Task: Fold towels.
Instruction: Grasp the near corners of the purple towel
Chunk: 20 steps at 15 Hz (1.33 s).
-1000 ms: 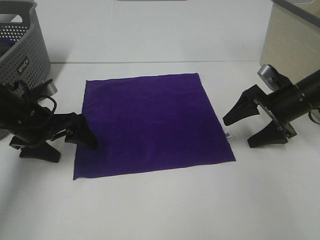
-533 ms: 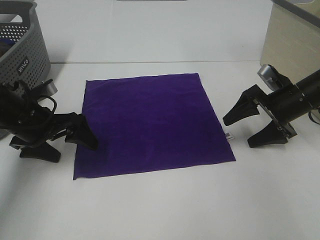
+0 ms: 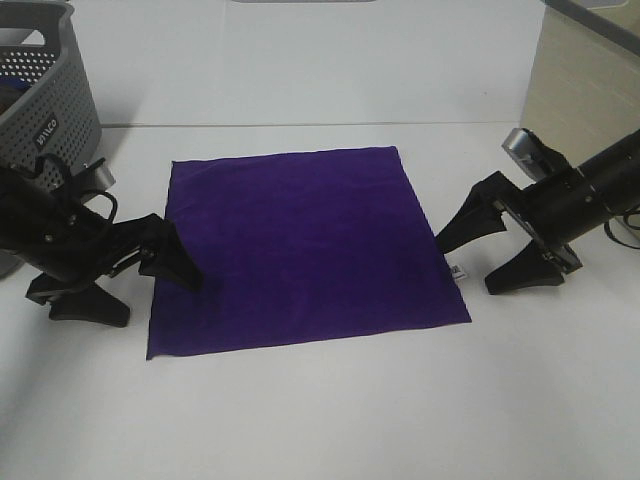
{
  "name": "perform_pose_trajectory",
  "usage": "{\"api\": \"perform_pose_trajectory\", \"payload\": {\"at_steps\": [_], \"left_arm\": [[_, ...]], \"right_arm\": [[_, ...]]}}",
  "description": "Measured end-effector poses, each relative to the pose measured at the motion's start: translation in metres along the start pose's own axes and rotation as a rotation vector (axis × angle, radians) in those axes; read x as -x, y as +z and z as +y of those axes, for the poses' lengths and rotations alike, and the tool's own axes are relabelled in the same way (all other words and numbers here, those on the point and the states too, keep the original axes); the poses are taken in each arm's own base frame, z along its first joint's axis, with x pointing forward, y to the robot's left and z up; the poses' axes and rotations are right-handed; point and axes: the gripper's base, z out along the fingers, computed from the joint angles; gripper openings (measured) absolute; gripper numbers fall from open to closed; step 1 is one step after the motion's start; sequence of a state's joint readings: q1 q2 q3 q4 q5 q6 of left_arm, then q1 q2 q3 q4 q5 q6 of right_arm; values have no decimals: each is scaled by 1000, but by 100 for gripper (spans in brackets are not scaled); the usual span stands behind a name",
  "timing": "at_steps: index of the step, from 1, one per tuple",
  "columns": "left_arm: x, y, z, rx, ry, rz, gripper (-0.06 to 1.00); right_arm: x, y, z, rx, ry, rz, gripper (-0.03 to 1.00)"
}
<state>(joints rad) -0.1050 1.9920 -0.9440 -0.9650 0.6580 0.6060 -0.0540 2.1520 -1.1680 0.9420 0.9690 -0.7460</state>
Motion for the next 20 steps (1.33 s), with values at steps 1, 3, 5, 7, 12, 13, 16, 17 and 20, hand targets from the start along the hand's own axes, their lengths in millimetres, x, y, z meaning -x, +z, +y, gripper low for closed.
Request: {"api": "perform_pose_trajectory", "payload": {"at_steps": [1, 3, 5, 7, 12, 13, 16, 17, 20], "left_arm": [[0, 4, -1, -14, -6, 21, 94], [4, 13, -9, -45, 8, 56, 93], [7, 23, -21, -66, 29, 78, 92], [15, 37, -40, -89, 58, 96, 90], [23, 59, -64, -93, 37, 117, 73], [23, 60, -64, -88, 33, 118, 67], [23, 64, -60, -69, 21, 118, 39], [23, 66, -58, -62, 22, 119, 25], [22, 68, -56, -53, 34, 123, 1]], "right_arm": [[0, 8, 8, -7, -23, 6, 97], [0, 22, 23, -33, -61, 12, 96], [2, 29, 33, -64, -94, 19, 94], [5, 38, 48, -128, -159, 42, 90], [7, 50, 64, -299, -266, 60, 67], [8, 50, 63, -314, -271, 57, 59], [10, 50, 57, -352, -285, 43, 27], [11, 50, 57, -358, -290, 33, 13], [11, 51, 57, -347, -276, 30, 3]]}}
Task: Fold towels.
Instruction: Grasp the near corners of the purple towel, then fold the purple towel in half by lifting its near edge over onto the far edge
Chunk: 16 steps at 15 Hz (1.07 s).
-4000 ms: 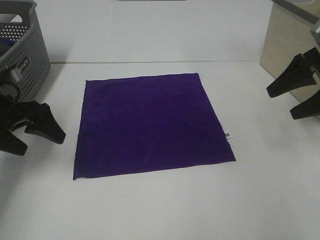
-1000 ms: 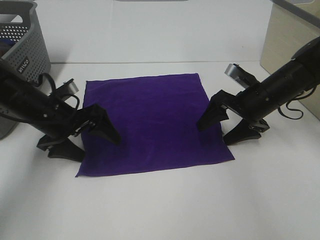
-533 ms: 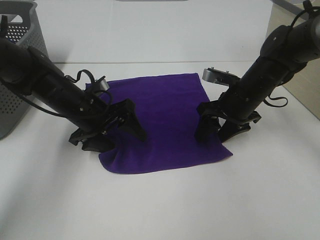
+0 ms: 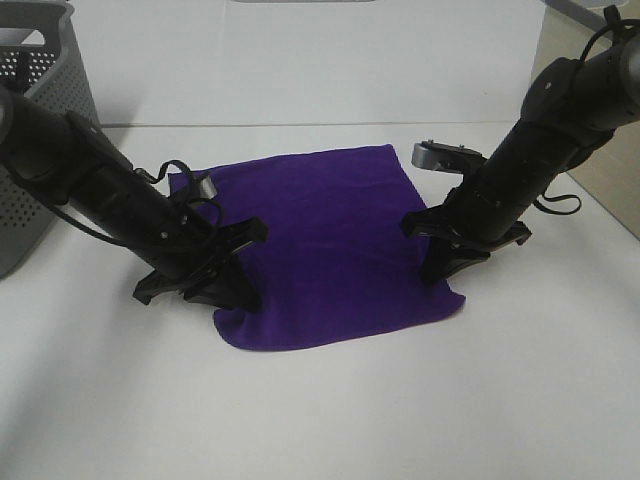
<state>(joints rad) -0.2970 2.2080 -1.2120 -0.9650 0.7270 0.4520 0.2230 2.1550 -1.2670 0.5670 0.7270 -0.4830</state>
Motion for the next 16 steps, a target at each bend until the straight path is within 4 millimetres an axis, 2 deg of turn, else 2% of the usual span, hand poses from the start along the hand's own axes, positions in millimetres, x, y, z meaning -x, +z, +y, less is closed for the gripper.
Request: {"api": "perform_pose_trajectory", "payload": {"at_steps": [3, 4, 6, 9, 11, 14, 16], "left_arm": [[-1, -5, -2, 6, 81, 3, 1], [-3, -8, -3, 21, 115, 12, 1], [-6, -19, -7, 41, 172, 18, 1], [-13, -51, -26, 48, 256, 17, 0], [-19, -73, -36, 85, 278, 13, 0], [-25, -108, -50, 148, 275, -65, 0], [-23, -120, -55, 166, 288, -137, 0]], "right_arm": [[-6, -1, 5, 50, 22, 53, 3], [-8, -6, 8, 58, 15, 60, 3], [-6, -31, 19, 75, -5, 21, 3], [-8, -79, 41, 115, -13, -34, 3], [-14, -99, 51, 140, -4, -27, 3], [-18, -109, 56, 153, -11, -23, 3], [-9, -110, 54, 117, -6, -113, 3]]}}
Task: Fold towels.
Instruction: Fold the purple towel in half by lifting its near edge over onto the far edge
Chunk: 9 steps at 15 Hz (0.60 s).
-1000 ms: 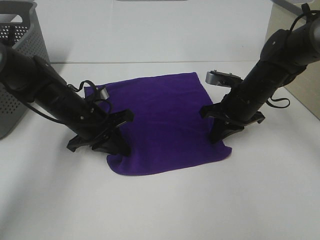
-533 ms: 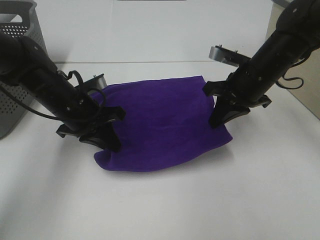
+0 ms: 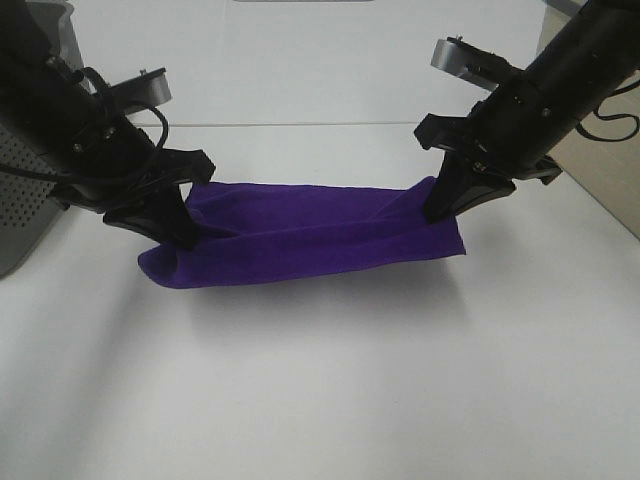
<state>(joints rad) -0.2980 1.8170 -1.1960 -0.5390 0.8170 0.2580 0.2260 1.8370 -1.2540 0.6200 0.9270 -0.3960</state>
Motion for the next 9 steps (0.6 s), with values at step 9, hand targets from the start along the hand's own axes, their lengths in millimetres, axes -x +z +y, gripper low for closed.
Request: {"api": "perform_pose_trajectory", "payload": {"at_steps": [9], "left_arm": [[85, 19, 6, 77, 106, -273, 0]], "right_arm": [[47, 36, -30, -122, 15, -192, 3]]}}
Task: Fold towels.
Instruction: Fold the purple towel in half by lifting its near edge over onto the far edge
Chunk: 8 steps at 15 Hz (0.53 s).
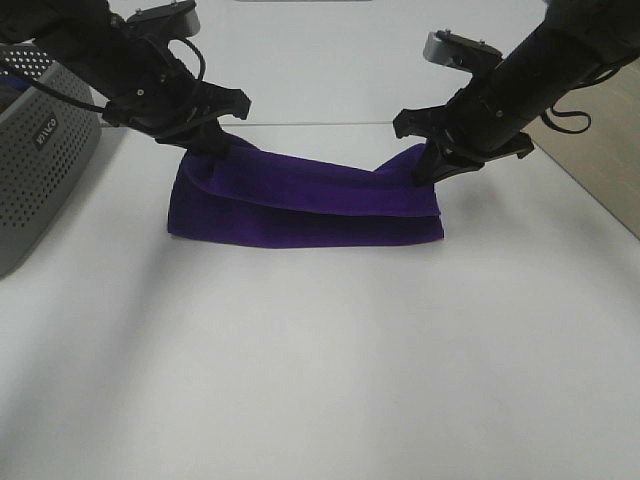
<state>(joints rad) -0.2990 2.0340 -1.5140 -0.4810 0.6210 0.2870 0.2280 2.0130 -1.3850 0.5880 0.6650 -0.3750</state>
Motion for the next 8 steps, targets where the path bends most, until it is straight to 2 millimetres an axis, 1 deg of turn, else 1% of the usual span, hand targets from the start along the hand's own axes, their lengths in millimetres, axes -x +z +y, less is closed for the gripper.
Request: {"api": "perform_pose_trajectory", "payload": {"at_steps": [2, 3, 4, 6, 8], "left_arm": [[8, 17, 5, 17, 29, -10, 0], [8, 24, 8, 23, 38, -1, 0], [3, 39, 14, 35, 41, 27, 0], [-1, 50, 16, 45, 42, 28, 0], [-3, 57, 19, 56, 43, 20, 0]], "right_arm": [[12, 13, -7, -35, -11, 1, 3], [17, 17, -10, -58, -9, -1, 3], [24, 28, -17, -104, -2, 0, 3], [21, 40, -23, -121, 22, 23, 3], [21, 43, -25, -125, 27, 20, 3]]}}
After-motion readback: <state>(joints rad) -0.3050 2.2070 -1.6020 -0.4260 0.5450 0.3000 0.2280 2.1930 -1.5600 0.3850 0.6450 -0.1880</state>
